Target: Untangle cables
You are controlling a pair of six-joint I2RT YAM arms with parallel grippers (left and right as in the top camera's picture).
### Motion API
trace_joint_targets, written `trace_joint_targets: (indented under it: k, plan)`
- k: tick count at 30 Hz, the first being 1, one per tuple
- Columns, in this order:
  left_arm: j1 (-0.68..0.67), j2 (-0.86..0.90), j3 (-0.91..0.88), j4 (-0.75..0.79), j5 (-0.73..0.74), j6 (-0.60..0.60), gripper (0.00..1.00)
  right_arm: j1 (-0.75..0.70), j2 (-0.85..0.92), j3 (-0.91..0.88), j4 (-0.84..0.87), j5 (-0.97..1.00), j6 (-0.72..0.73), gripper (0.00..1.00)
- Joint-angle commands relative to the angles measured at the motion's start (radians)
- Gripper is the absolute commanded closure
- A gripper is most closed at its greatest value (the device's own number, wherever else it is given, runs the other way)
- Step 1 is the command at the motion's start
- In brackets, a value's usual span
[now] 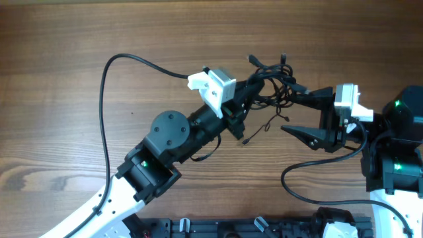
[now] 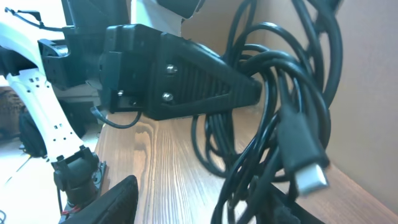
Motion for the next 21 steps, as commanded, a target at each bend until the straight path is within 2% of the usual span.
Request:
trace_joint_targets:
  k: [1, 4, 7, 8, 9, 11, 18, 21]
  plan:
    - [0.002, 0.014, 0.006, 0.003, 0.093, 0.012, 0.96, -0.001, -0.004, 0.006, 0.015, 0.020, -0.019, 0.41]
    - [0.002, 0.035, 0.006, 0.005, 0.157, 0.012, 0.96, -0.001, -0.005, 0.006, 0.033, 0.020, -0.017, 0.41]
    - [0.002, 0.051, 0.006, 0.008, 0.167, 0.012, 0.96, -0.001, -0.004, 0.006, 0.031, 0.020, -0.016, 0.60]
    - [0.002, 0.051, 0.006, 0.016, 0.168, 0.012, 0.96, -0.001, -0.004, 0.006, 0.031, 0.020, -0.016, 0.61]
    - [0.002, 0.051, 0.006, 0.031, 0.169, 0.012, 0.96, -0.001, -0.004, 0.006, 0.031, 0.020, -0.016, 0.61]
    - [0.002, 0.051, 0.006, 0.047, 0.172, 0.012, 0.96, -0.002, -0.004, 0.006, 0.031, 0.021, -0.017, 0.51]
    - [0.002, 0.051, 0.006, 0.048, 0.280, 0.017, 0.96, -0.002, -0.004, 0.006, 0.028, 0.166, -0.017, 0.43]
    - [0.002, 0.051, 0.006, 0.048, 0.344, 0.068, 0.96, -0.002, -0.004, 0.006, 0.028, 0.172, -0.018, 0.40]
